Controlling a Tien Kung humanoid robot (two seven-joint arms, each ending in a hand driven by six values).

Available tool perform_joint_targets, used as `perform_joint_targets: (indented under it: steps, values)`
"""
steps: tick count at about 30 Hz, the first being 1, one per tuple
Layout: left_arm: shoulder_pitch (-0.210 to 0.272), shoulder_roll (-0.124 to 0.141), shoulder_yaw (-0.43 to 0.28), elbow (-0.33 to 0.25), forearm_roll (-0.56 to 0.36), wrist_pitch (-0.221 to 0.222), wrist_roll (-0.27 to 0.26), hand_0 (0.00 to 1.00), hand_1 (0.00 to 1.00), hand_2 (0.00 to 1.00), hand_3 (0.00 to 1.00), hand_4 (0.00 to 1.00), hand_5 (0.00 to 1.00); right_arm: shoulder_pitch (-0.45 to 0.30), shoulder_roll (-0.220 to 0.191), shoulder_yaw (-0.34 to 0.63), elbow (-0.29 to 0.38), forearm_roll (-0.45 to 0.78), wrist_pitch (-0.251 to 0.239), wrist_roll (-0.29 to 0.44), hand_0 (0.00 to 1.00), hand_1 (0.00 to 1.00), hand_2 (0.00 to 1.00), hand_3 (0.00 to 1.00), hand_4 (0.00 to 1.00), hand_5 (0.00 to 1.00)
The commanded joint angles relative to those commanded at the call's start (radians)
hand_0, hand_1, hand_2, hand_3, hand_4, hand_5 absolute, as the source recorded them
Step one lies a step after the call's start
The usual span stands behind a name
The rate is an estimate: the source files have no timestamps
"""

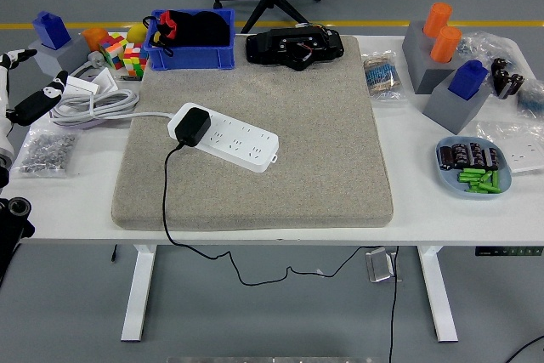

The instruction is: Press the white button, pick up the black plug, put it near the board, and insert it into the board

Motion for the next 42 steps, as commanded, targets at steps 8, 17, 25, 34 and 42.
perform_joint_targets:
  steps: [8, 17, 25, 34, 42]
  values:
    - [0.002, 0.002, 0.006, 0.000, 0.001, -0.003, 0.003, 0.889, 0.881, 0.848, 0.774, 0.777, 0.437, -0.004, 0.000, -0.002, -0.003, -0.001, -0.001, 0.000, 0.764, 0.644, 0.632, 0.614, 0.661, 0.427]
    - [-0.003, 0.005, 0.010, 0.000, 0.001, -0.004, 0.005, 0.888, 0.880, 0.848, 0.772, 0.772, 0.418, 0.000, -0.003, -0.009, -0.002, 0.000, -0.001, 0.000, 0.764, 0.644, 0.632, 0.614, 0.662, 0.427]
    - [0.001, 0.003, 0.015, 0.001, 0.002, -0.006, 0.007, 0.890, 0.880, 0.848, 0.771, 0.772, 0.418, -0.005, -0.003, -0.012, -0.003, 0.000, 0.000, 0.000, 0.765, 0.644, 0.632, 0.615, 0.663, 0.428]
    - [0.001, -0.001, 0.012, 0.001, 0.002, -0.007, 0.008, 0.891, 0.881, 0.848, 0.770, 0.771, 0.413, -0.006, -0.001, -0.008, -0.003, -0.001, 0.000, 0.000, 0.764, 0.644, 0.632, 0.615, 0.663, 0.428]
    - [0.003, -0.003, 0.010, 0.001, 0.002, -0.007, 0.008, 0.891, 0.881, 0.848, 0.770, 0.771, 0.410, -0.007, 0.000, -0.007, -0.003, -0.003, 0.001, -0.001, 0.765, 0.644, 0.631, 0.615, 0.663, 0.428]
